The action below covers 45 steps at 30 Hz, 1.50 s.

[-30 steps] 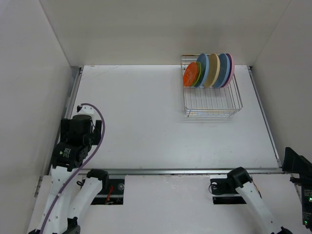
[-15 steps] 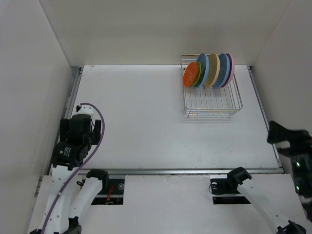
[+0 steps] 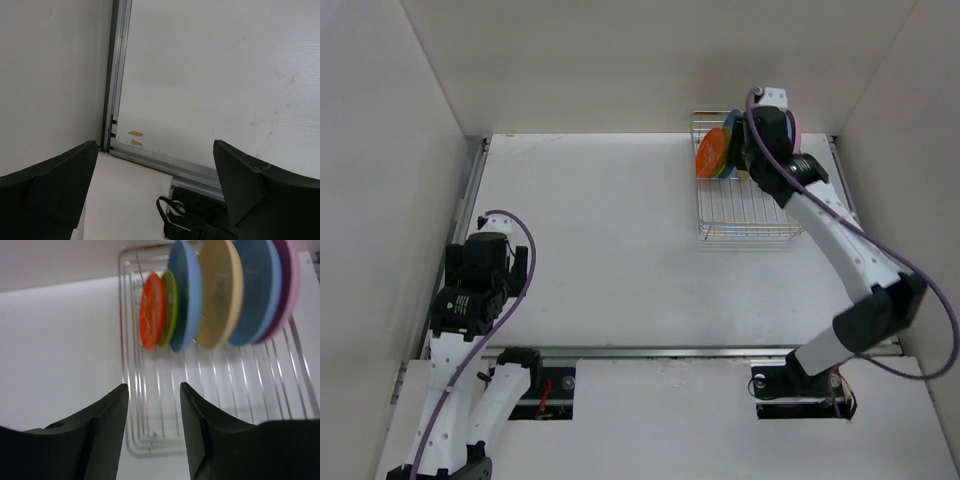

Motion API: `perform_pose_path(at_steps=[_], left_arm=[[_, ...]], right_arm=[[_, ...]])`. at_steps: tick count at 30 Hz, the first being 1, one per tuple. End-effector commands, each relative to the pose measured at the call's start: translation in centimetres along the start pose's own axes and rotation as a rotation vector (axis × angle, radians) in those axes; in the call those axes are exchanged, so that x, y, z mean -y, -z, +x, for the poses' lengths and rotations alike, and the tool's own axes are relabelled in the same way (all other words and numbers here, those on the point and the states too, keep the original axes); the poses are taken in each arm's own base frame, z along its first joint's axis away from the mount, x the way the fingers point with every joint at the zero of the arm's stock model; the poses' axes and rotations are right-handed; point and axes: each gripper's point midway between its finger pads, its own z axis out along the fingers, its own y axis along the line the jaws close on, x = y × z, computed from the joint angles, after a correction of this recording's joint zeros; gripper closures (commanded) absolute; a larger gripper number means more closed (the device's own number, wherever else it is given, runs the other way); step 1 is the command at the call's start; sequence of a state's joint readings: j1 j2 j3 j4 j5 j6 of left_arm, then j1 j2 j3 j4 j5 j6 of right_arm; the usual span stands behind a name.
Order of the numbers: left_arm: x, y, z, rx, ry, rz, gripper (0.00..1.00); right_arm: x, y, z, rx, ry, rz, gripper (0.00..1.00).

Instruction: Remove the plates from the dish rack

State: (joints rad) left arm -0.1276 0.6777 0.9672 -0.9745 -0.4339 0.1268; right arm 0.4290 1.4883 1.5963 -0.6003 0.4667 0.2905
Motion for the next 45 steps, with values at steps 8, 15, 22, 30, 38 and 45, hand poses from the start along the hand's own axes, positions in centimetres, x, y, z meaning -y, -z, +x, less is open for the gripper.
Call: perform_pose_path(at_steps=[8, 15, 22, 30, 38, 45], left_arm=[[1.1, -1.5, 0.5, -0.08, -0.052, 0.029, 0.0], [1.0, -1.8, -0.4, -0.096, -0.051, 0.017, 0.0], [1.1, -2.1, -0.3, -0.114, -0.06, 0.018, 0.0], [1.1, -2.1, -0.3, -0.114, -0.06, 0.018, 0.0], [1.2, -1.9, -0.4, -0.105, -0.055, 0.028, 0.0], [1.0, -1.5, -0.5, -0.081, -0.043, 0.027, 0.0]], right_arm=[[-5.3, -14.9, -3.4, 0.045, -0.02, 0.053, 0.55], [-3.6, -20.0, 0.9, -0.022, -0.041, 0.116, 0.55], [-3.0, -22.7, 5.2, -0.09, -0.022, 0.147, 0.55], [-2.7, -25.0, 6.1, -0.101, -0.043, 0.114, 0.93], [-2.1, -16.4, -2.9, 0.12, 0.037, 0.22, 1.0], [-2.4, -4.9, -10.7, 0.319, 0.003, 0.29, 1.0]])
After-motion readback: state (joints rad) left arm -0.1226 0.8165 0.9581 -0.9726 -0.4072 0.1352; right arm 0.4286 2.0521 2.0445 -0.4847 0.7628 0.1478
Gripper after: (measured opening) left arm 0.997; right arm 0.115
